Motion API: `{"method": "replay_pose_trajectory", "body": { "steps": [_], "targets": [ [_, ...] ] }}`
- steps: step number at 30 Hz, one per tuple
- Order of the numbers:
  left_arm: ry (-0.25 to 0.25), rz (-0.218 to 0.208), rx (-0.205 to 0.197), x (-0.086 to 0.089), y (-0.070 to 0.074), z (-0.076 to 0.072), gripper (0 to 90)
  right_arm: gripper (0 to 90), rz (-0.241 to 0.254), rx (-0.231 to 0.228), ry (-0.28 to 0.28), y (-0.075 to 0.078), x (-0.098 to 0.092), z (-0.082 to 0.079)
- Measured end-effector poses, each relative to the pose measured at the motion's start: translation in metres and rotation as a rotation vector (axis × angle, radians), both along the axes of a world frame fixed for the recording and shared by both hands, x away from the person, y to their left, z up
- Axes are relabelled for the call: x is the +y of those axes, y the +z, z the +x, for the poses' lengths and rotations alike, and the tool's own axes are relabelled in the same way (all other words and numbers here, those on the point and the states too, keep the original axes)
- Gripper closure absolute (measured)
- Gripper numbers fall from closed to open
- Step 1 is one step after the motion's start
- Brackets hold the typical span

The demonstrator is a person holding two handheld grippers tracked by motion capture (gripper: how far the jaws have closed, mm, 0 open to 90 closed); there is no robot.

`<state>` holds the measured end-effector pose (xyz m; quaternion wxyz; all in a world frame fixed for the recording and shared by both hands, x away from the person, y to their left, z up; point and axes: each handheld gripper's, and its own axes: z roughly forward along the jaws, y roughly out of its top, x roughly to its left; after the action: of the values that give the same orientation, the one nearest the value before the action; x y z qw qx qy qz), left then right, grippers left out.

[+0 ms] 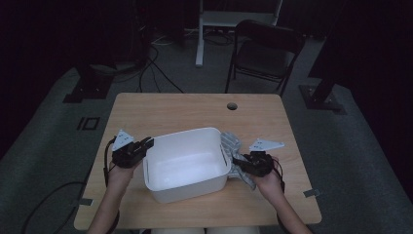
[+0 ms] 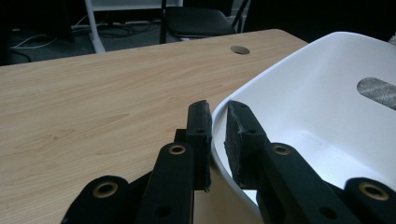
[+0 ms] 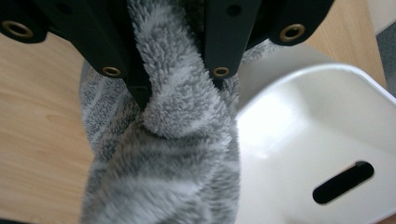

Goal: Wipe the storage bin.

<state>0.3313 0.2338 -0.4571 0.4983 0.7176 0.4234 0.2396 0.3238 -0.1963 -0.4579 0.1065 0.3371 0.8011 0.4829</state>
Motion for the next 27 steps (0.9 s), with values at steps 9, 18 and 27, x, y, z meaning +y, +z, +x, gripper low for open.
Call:
{"method": "replay_pose_trajectory", "body": {
  "steps": [9, 18, 27],
  "targets": [
    [-0.003, -0.003, 0.002, 0.000, 0.000, 0.001, 79.9, 78.2, 0.037, -0.038, -0.001, 0.021, 0.002, 0.007],
    [0.007, -0.002, 0.000, -0.001, 0.000, 0.000, 79.9, 78.3, 0.038, -0.012, -0.015, 0.012, 0.006, 0.016],
    [0.007, -0.004, -0.004, -0.001, -0.001, 0.000, 79.8, 78.3, 0.008, 0.051, -0.028, -0.011, 0.010, 0.026]
  ]
}}
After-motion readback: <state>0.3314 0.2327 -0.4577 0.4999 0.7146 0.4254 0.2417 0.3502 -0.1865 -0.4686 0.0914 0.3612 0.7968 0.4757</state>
